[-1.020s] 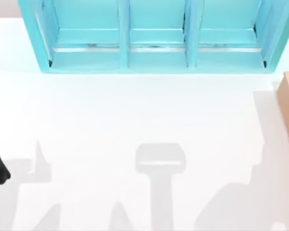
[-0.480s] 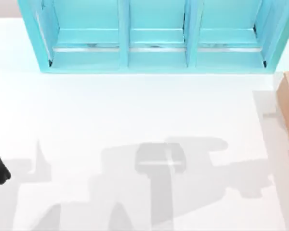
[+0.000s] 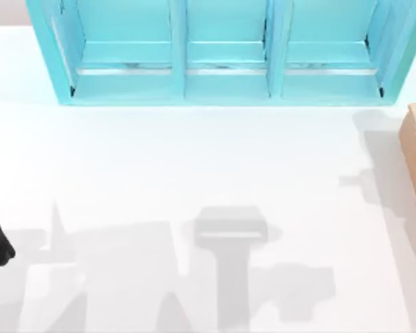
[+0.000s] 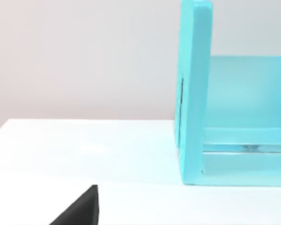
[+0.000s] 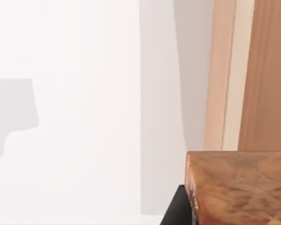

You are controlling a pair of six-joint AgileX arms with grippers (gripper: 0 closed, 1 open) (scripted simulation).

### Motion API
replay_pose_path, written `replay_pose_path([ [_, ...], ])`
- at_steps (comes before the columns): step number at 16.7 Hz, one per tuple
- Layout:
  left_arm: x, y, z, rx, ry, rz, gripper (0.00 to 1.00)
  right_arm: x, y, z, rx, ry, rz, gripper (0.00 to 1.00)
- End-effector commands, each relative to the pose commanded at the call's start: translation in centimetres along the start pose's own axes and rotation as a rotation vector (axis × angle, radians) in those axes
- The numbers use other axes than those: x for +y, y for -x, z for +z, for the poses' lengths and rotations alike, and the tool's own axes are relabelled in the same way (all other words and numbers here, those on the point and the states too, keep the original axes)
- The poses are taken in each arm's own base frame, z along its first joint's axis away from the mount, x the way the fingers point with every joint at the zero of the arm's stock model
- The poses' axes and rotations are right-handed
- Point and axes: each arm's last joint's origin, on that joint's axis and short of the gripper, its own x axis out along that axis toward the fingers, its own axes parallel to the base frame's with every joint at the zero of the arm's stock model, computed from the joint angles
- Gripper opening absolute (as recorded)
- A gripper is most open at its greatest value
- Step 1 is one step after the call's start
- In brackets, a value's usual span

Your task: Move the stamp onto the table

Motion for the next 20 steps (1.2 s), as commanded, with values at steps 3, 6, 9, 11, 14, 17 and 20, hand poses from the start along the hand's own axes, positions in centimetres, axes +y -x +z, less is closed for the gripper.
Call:
replay_pose_path([
  [3, 0.0, 0.0, 0.0, 0.000, 0.000, 0.000, 1.00, -0.1, 0.1, 0.0, -0.004, -0.005, 0.001, 0.00],
  [6, 0.0, 0.0, 0.0, 0.000, 0.000, 0.000, 1.00, 0.6, 0.0, 1.0, -0.015, -0.003, 0.002, 0.00],
  [9, 0.0, 0.0, 0.0, 0.000, 0.000, 0.000, 1.00, 2.8, -1.1, 4.1, -0.015, 0.007, -0.004, 0.00],
  [11, 0.0, 0.0, 0.0, 0.000, 0.000, 0.000, 1.00, 4.5, -3.3, 7.1, 0.016, 0.011, -0.016, 0.00],
  [14, 0.0, 0.0, 0.0, 0.000, 0.000, 0.000, 1.00, 7.2, -7.8, 11.2, 0.054, 0.006, -0.027, 0.00],
  [17, 0.0, 0.0, 0.0, 0.000, 0.000, 0.000, 1.00, 9.7, -10.4, 13.7, 0.023, -0.003, -0.013, 0.00],
  [20, 0.0, 0.0, 0.0, 0.000, 0.000, 0.000, 1.00, 10.8, -11.0, 14.4, -0.001, -0.005, -0.002, 0.00],
])
